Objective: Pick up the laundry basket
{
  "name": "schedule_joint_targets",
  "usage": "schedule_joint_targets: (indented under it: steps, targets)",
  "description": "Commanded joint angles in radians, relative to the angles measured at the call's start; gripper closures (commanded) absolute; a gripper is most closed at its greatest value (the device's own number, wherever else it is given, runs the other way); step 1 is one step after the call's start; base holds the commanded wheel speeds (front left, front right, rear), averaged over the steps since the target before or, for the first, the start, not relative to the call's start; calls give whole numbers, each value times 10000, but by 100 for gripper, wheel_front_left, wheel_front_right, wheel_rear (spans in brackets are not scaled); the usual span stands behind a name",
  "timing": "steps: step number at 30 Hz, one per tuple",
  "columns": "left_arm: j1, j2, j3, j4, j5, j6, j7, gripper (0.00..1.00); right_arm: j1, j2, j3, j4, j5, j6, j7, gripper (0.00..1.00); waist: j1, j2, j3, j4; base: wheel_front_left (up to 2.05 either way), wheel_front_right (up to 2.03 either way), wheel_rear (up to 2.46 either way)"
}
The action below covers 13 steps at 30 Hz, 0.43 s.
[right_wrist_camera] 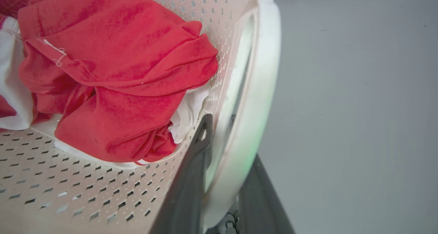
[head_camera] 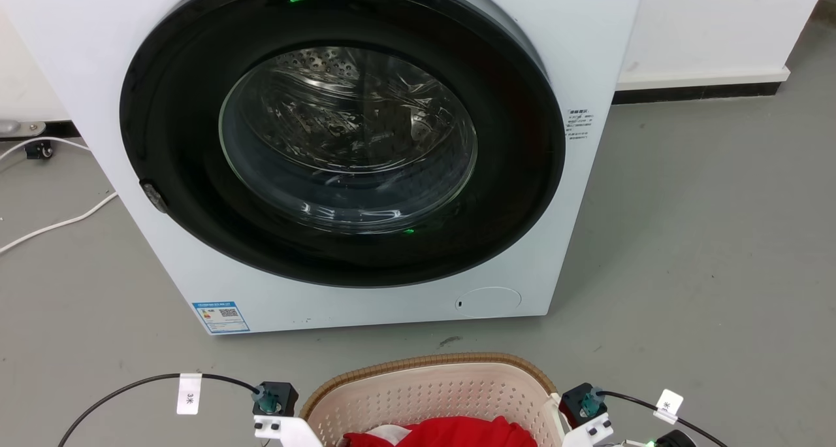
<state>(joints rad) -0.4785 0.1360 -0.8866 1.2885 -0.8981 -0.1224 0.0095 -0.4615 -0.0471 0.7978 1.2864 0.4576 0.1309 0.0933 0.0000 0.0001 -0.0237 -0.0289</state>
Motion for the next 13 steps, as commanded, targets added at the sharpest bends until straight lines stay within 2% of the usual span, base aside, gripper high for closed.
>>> schedule_joint_targets:
  steps: [1, 13]
  targets:
    - [-194, 6, -60, -67, 2, -140, -103, 100, 134, -59, 27, 42, -114, -3, 33, 100, 0, -1, 6, 8, 0, 0, 0]
    - [-210, -28, -222, -54, -216, -140, -109, 100, 110, -59, -61, 40, -249, -3, 56, 100, 0, -1, 35, 36, 0, 0, 0]
